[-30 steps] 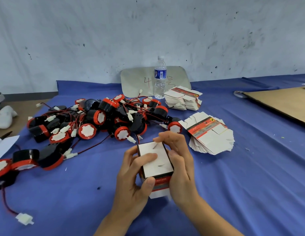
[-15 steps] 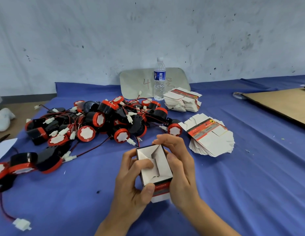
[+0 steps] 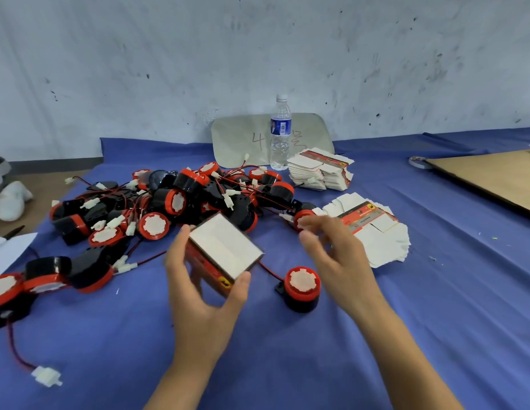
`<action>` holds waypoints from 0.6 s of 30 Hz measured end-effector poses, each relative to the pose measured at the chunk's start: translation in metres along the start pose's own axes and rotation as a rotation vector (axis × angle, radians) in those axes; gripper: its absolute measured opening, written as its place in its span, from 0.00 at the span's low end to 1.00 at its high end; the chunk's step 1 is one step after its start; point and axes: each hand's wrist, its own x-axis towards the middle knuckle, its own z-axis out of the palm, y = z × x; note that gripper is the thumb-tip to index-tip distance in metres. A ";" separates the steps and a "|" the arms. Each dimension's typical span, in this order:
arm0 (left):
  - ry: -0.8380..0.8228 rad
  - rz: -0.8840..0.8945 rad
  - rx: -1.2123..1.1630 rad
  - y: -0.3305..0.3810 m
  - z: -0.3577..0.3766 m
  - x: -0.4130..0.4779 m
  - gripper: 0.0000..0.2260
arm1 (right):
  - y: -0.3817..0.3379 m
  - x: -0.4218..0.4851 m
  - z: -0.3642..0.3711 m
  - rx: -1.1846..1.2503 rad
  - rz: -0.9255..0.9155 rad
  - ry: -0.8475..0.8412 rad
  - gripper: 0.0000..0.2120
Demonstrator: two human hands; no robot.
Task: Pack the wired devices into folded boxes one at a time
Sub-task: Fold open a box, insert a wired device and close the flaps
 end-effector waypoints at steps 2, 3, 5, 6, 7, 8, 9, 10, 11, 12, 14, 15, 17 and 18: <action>-0.004 0.208 0.212 -0.003 -0.007 0.005 0.36 | 0.010 -0.001 -0.006 -0.242 0.177 -0.274 0.22; -0.038 0.301 0.299 -0.004 -0.007 0.006 0.36 | 0.014 -0.003 -0.006 -0.326 0.257 -0.406 0.28; -0.209 0.335 0.388 -0.003 -0.002 0.006 0.38 | 0.017 -0.008 -0.001 -0.496 0.292 -0.575 0.30; -0.337 0.304 0.420 -0.003 0.002 0.004 0.41 | 0.018 -0.008 0.003 -0.564 0.280 -0.590 0.26; -0.445 0.302 0.455 -0.002 0.005 0.002 0.44 | 0.019 -0.007 0.006 -0.599 0.284 -0.554 0.23; -0.520 0.324 0.475 -0.002 0.006 0.000 0.44 | 0.018 -0.005 0.006 -0.588 0.315 -0.477 0.21; -0.566 0.340 0.470 -0.003 0.006 -0.001 0.43 | 0.018 -0.002 0.005 -0.520 0.358 -0.362 0.20; -0.590 0.331 0.440 -0.002 0.005 -0.002 0.42 | 0.019 0.001 0.002 -0.414 0.393 -0.220 0.20; -0.600 0.326 0.408 0.001 0.005 -0.003 0.41 | 0.020 0.005 -0.001 -0.292 0.411 -0.077 0.20; -0.599 0.344 0.384 0.003 0.006 -0.004 0.41 | 0.020 0.008 -0.004 -0.172 0.424 0.044 0.19; -0.601 0.414 0.368 0.009 0.013 -0.009 0.38 | 0.020 0.011 -0.008 0.080 0.447 0.205 0.20; -0.587 0.481 0.380 0.011 0.017 -0.012 0.35 | 0.020 0.012 -0.008 0.220 0.456 0.261 0.21; -0.529 0.631 0.417 0.012 0.024 -0.017 0.27 | 0.020 0.013 -0.007 0.504 0.473 0.341 0.21; -0.507 0.663 0.427 0.012 0.024 -0.017 0.26 | 0.019 0.014 -0.007 0.642 0.483 0.370 0.19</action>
